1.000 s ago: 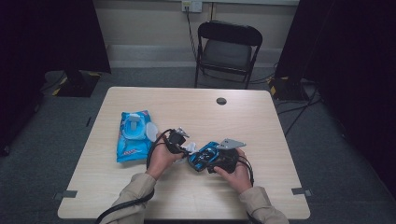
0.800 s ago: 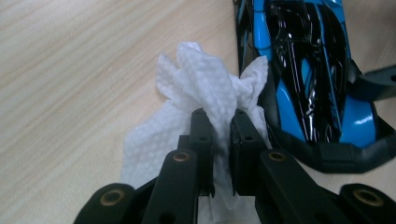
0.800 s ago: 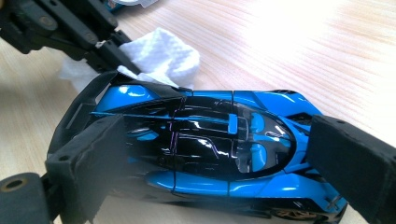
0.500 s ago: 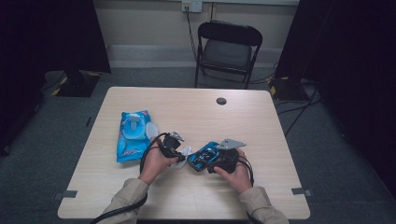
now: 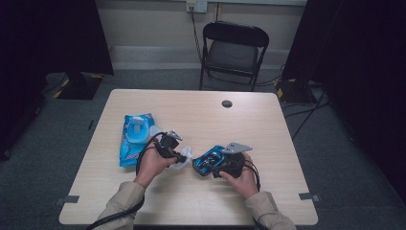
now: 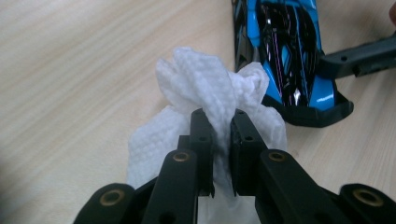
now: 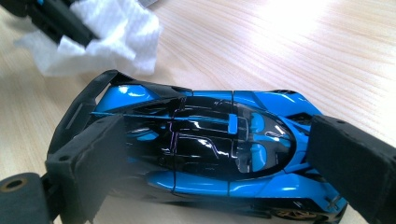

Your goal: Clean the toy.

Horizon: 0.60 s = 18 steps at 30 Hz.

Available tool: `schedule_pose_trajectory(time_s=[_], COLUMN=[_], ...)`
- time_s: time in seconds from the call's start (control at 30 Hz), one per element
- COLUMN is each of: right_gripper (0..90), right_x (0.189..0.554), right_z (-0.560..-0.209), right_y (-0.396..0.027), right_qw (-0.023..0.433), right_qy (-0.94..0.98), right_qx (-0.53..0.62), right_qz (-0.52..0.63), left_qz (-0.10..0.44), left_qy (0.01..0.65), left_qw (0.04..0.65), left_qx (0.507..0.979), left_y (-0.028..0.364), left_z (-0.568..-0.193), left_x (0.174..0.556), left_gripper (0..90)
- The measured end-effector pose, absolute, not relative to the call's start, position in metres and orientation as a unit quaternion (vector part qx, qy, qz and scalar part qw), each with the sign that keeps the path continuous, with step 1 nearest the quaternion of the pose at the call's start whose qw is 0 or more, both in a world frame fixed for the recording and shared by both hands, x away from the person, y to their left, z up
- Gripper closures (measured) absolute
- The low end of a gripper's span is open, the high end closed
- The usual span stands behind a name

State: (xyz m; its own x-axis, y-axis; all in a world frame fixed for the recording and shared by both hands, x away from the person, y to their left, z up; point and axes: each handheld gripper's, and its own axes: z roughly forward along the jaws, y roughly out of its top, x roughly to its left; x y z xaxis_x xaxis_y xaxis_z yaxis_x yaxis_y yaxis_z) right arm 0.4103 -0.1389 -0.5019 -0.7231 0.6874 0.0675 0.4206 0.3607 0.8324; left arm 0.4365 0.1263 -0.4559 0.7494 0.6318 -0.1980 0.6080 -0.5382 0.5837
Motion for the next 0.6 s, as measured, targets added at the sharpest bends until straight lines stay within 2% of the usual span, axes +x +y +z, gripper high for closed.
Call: schedule_pose_trajectory(time_s=[0.23,0.6], right_gripper=[5.0,5.0], right_x=[0.410,0.410], right_z=[-0.502,-0.502], right_y=[-0.139,-0.139], right_qw=[0.148,0.148], right_qy=[0.811,0.812], right_qx=[0.341,0.341], right_qz=[0.451,0.450], left_qz=[0.029,0.036], left_qy=[0.355,0.358], left_qw=[0.335,0.350], left_qx=[0.872,0.865], left_y=[0.124,0.088], left_z=[-0.444,-0.440], left_x=[0.448,0.482], left_gripper=[81.7,81.7])
